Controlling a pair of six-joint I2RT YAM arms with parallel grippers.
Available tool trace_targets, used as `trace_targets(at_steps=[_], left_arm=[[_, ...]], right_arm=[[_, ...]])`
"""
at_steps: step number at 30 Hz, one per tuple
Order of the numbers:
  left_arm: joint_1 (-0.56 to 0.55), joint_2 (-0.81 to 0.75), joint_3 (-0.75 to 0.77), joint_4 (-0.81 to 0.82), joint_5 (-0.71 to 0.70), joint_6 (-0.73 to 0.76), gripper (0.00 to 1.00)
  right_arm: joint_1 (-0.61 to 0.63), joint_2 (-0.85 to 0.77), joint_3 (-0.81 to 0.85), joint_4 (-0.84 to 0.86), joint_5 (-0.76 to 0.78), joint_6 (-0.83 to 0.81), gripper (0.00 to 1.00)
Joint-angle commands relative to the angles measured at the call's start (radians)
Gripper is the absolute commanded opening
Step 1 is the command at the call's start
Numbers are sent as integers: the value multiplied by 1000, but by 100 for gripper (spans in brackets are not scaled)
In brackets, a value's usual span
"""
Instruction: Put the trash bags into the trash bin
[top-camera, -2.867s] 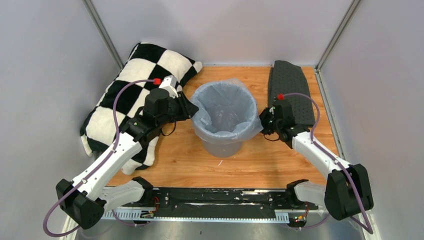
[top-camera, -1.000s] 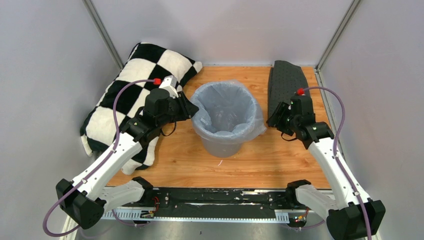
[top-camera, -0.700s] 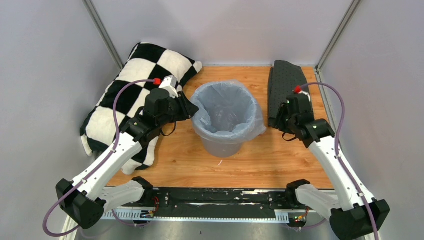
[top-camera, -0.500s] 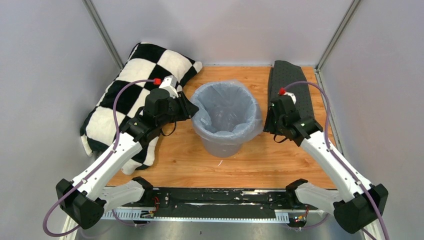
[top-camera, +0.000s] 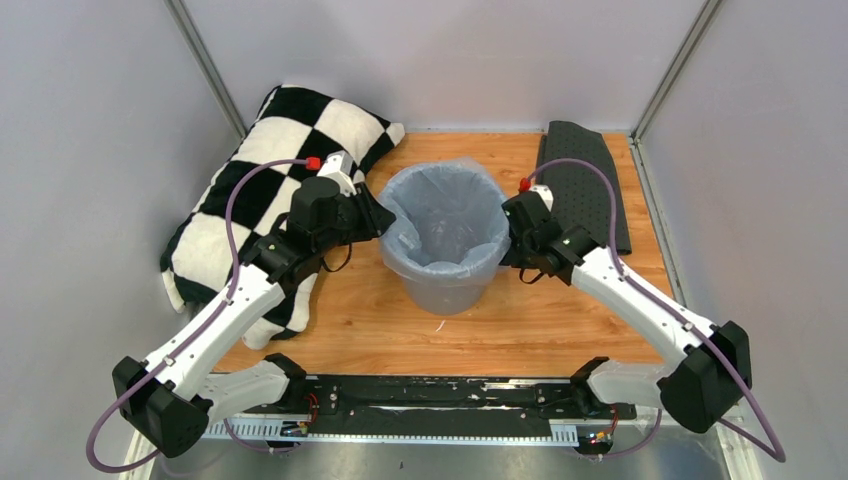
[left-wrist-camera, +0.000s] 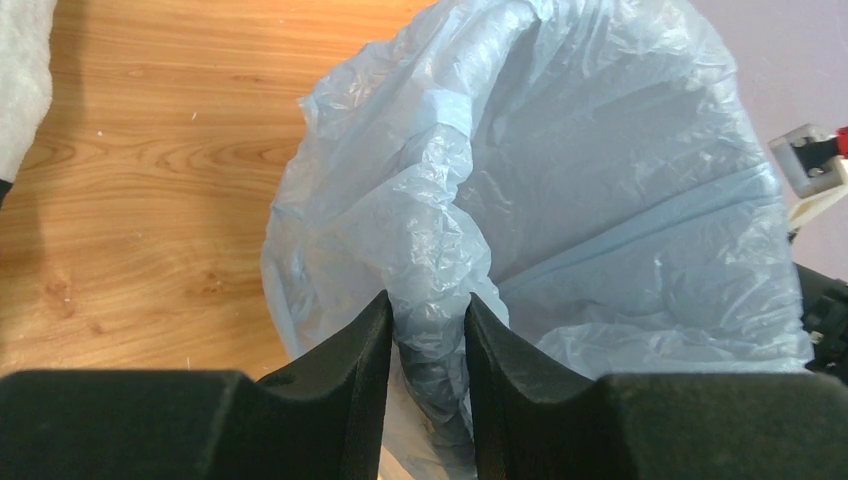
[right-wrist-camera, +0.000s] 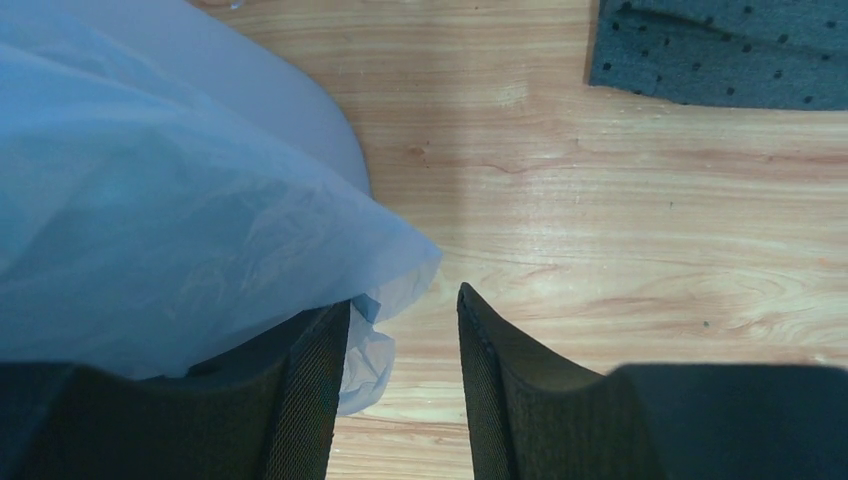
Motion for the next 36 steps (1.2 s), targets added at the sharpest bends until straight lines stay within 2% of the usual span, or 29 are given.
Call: trace_targets(at_steps=[1, 7, 13, 19, 26, 36], left_arm=[[-14, 14, -3, -12, 29, 5, 33], [-13, 9, -4, -20, 15, 7, 33], [-14, 12, -1, -23, 12, 8, 33], [-14, 15, 26, -32, 17, 15, 33], [-14, 38, 79, -36, 37, 17, 34], [-22, 45, 133, -37, 50, 23, 42]], right_arm=[[6, -93, -8, 10, 49, -1, 47], [-24, -186, -17, -21, 40, 3, 55], [-50, -195, -13, -64, 39, -6, 59], [-107, -211, -31, -96, 23, -32, 59], [-115, -263, -38, -121, -8, -55, 61], [-115, -326, -25, -244, 19, -75, 68]])
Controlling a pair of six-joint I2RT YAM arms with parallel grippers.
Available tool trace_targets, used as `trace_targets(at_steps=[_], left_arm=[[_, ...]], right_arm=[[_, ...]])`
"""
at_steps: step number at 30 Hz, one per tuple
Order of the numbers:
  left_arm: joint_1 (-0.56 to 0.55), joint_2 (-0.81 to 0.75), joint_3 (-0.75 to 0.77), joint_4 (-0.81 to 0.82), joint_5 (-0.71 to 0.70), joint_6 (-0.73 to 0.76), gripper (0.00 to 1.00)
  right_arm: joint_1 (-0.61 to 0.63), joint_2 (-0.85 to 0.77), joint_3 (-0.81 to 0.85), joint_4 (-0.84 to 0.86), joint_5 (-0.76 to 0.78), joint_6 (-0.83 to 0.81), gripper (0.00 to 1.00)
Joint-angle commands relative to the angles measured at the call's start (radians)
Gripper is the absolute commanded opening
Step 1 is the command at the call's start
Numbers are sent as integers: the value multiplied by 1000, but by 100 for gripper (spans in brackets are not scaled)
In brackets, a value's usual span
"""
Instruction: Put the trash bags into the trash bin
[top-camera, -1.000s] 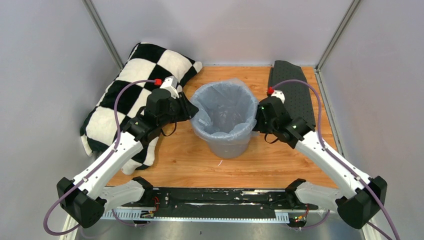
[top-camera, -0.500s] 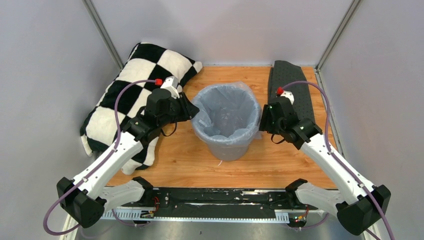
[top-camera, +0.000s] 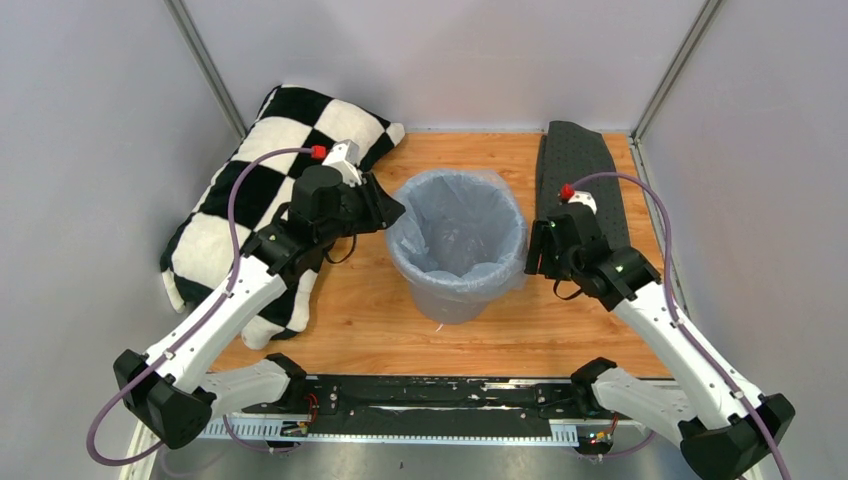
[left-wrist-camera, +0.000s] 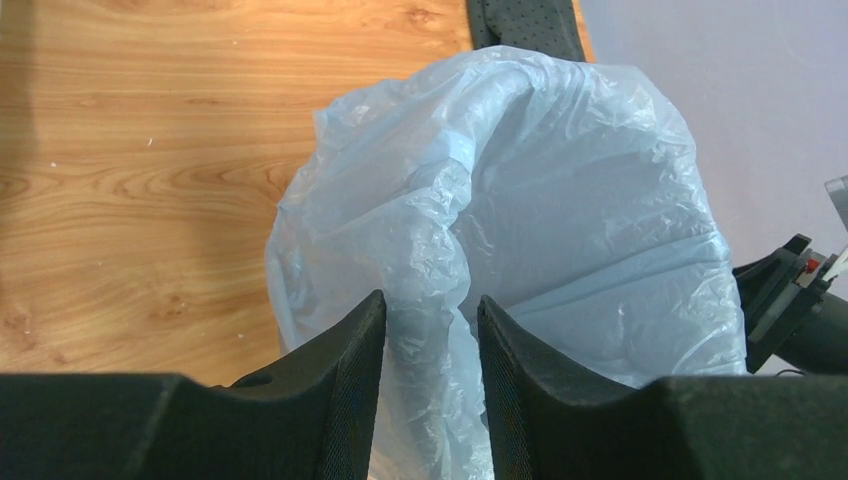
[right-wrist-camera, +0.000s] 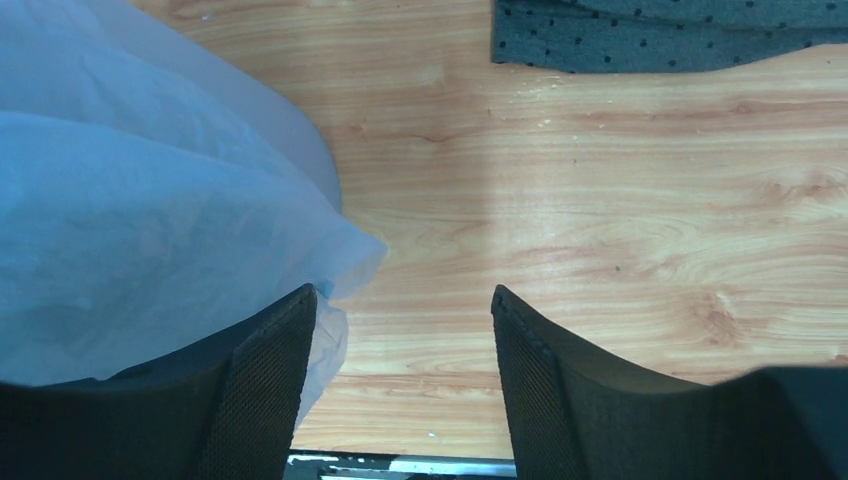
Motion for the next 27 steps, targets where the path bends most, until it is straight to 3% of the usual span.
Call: trace_targets(at_steps=[1, 12, 18, 19, 20, 27], left_arm=[[-8, 0, 46, -20, 10, 25, 43], [-8, -60, 46, -91, -75, 76, 60], [-7, -145, 51, -140, -116, 131, 80], [-8, -155, 58, -157, -119, 143, 94], [-8, -162, 65, -174, -117, 157, 99], [-7, -223, 58, -237, -89, 221, 100]], right_arm=[[-12, -51, 7, -109, 36, -19, 69], [-12, -109, 128, -200, 69, -42, 85], [-13, -133, 232, -204, 34, -78, 92], [-13, -136, 251, -204, 29, -83, 93], [-13, -139, 267, -203, 25, -89, 93], [-12, -157, 345, -164, -24, -110, 96]])
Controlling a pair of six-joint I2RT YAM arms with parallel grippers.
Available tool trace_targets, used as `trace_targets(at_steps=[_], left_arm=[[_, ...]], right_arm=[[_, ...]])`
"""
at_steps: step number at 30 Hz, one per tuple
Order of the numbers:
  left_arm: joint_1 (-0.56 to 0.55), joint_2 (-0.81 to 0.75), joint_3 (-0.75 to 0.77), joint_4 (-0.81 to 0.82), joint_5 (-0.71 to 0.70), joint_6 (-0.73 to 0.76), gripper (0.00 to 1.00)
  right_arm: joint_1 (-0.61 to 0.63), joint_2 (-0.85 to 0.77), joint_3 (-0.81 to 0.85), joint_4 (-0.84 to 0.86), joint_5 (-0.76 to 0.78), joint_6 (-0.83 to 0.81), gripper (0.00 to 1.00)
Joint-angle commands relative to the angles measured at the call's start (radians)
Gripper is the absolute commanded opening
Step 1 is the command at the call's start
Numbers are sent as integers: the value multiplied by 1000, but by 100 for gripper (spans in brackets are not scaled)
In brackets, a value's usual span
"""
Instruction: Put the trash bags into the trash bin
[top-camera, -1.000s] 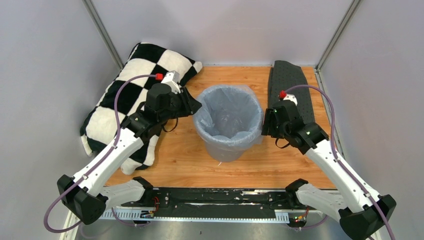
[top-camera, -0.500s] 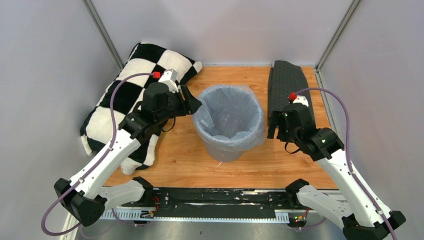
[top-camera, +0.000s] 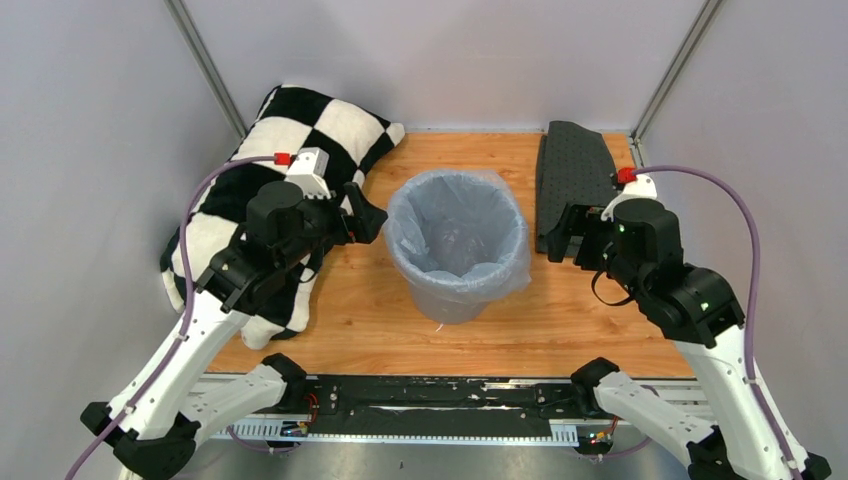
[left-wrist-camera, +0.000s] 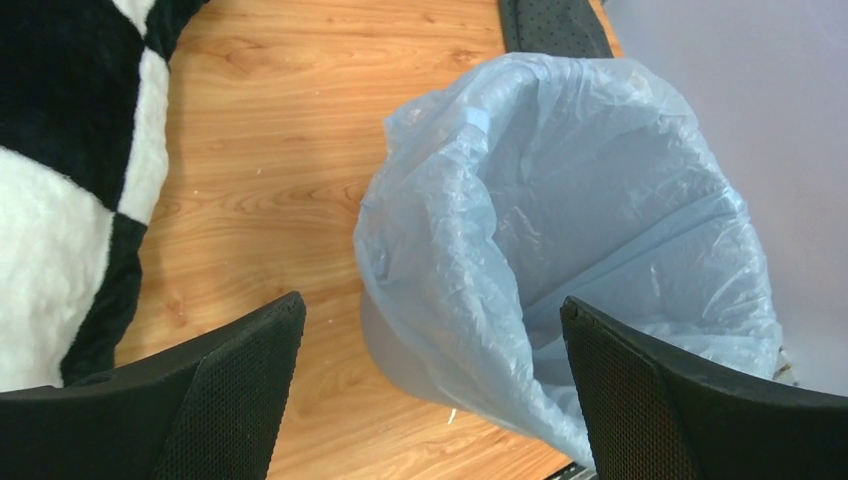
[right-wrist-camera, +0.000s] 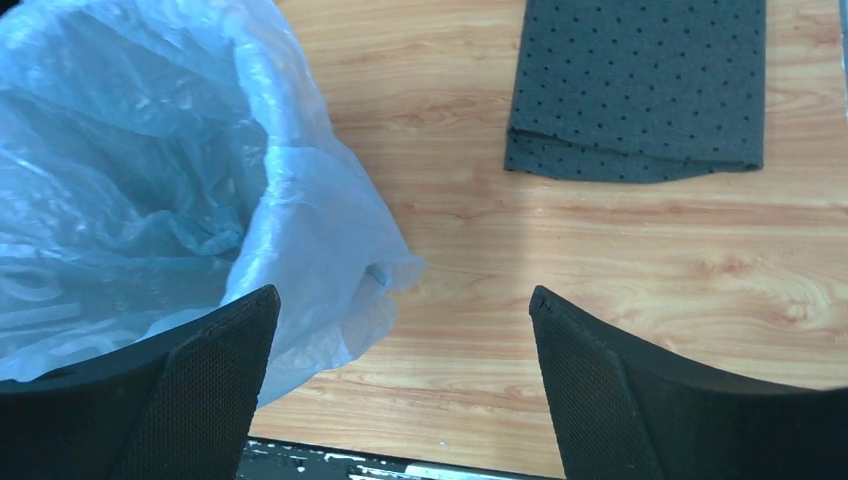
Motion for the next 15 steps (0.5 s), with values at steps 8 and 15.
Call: trace_targets(at_steps=[8, 15], left_arm=[[-6, -113, -38, -72, 21, 113, 100], [-7, -100, -42, -104, 39, 128, 100]], right_arm=[[-11, -32, 36, 85, -79, -48, 100], [-11, -32, 24, 114, -92, -55, 100]])
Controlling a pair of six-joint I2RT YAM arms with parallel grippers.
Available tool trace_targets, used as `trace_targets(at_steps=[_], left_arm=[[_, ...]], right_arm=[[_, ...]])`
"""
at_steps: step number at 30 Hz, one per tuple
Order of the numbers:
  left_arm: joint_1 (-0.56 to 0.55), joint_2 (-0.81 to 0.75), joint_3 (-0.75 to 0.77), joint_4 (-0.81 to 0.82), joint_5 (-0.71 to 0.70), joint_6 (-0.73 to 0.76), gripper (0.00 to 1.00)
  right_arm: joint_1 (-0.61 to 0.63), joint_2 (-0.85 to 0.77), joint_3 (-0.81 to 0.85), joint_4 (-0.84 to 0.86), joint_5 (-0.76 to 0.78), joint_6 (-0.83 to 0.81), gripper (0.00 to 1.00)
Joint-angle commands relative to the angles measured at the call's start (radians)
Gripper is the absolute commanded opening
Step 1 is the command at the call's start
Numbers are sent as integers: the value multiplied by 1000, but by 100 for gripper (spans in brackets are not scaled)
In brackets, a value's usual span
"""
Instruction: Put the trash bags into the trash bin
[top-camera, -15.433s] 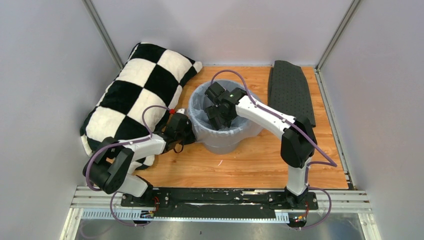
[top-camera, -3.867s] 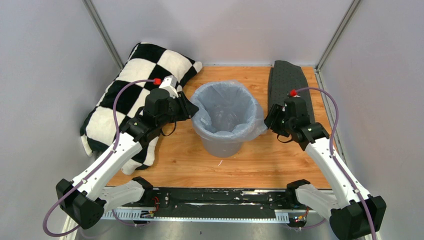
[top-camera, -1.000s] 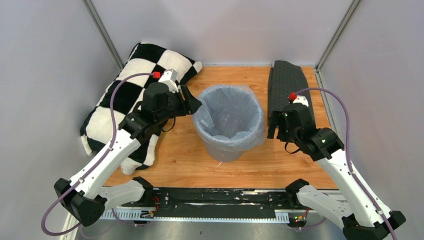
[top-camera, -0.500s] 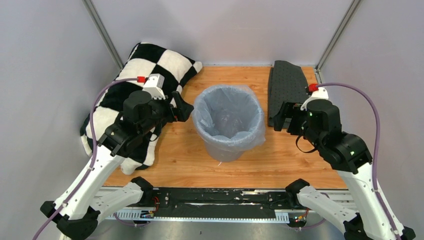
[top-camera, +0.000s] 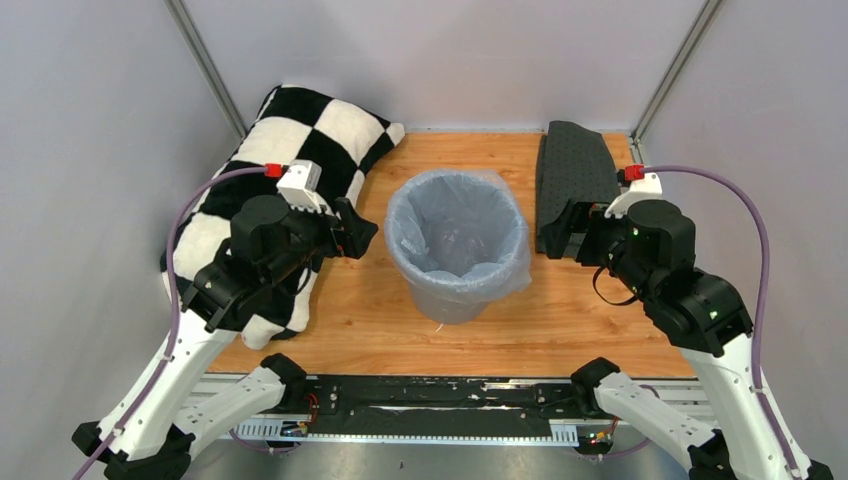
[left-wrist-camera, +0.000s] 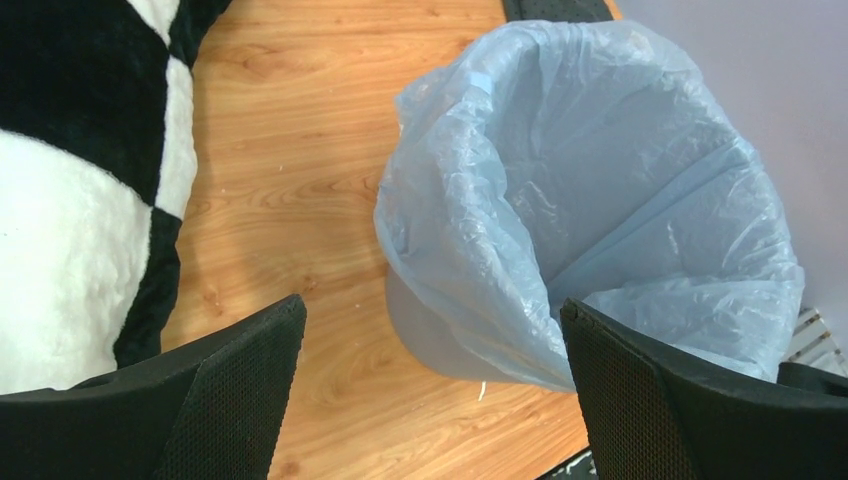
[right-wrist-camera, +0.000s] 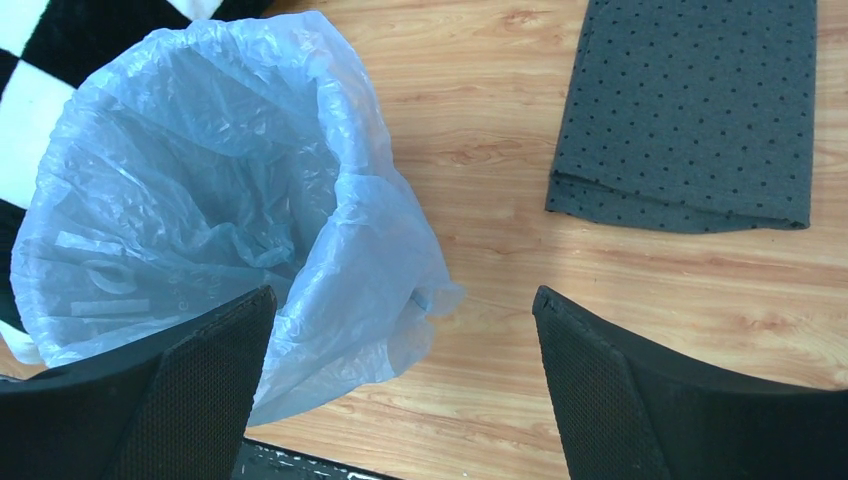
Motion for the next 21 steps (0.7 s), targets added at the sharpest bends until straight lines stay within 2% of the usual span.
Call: trace_targets(at_steps=[1, 21], left_arm=[[-7, 4, -23, -39, 22, 40, 100], [-7, -20, -44, -41, 7, 47, 100]], right_arm=[[-9, -6, 9, 30, -16, -26, 100], [-9, -17, -4, 30, -22, -29, 100]])
